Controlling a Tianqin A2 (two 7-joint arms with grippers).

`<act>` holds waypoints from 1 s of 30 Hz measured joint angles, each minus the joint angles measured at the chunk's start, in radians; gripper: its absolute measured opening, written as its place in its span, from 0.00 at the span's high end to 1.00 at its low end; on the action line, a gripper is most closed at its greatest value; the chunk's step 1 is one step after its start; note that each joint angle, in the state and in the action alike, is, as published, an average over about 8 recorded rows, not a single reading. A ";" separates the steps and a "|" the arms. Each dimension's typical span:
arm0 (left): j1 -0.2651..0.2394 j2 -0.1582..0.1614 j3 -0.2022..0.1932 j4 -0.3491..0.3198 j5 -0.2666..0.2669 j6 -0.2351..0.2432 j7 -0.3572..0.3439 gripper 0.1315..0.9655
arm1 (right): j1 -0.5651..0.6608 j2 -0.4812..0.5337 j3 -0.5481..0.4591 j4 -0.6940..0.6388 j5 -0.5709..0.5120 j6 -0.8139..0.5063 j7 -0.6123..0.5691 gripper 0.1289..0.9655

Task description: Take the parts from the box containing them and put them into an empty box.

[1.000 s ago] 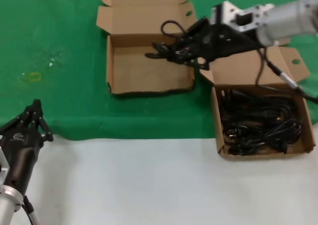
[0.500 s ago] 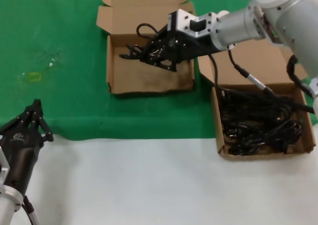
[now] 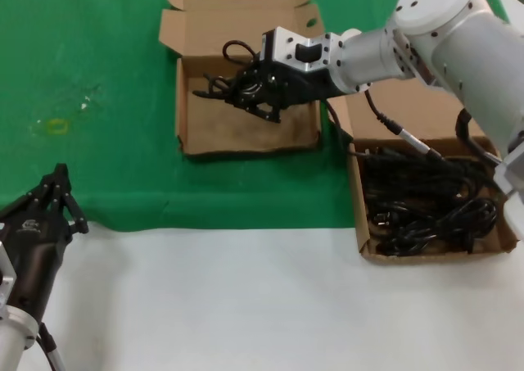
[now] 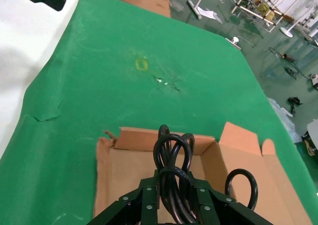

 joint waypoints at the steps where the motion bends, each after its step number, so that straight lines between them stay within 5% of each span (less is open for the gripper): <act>1: 0.000 0.000 0.000 0.000 0.000 0.000 0.000 0.99 | -0.003 0.000 -0.020 0.002 0.019 0.005 0.001 0.86; 16: 0.000 0.000 0.000 0.000 0.000 0.000 0.000 0.99 | -0.025 -0.001 -0.249 0.041 0.252 0.060 0.005 0.85; 30: 0.000 0.000 0.000 0.000 0.000 0.000 0.000 0.99 | -0.035 -0.001 -0.289 0.033 0.322 0.092 -0.026 0.71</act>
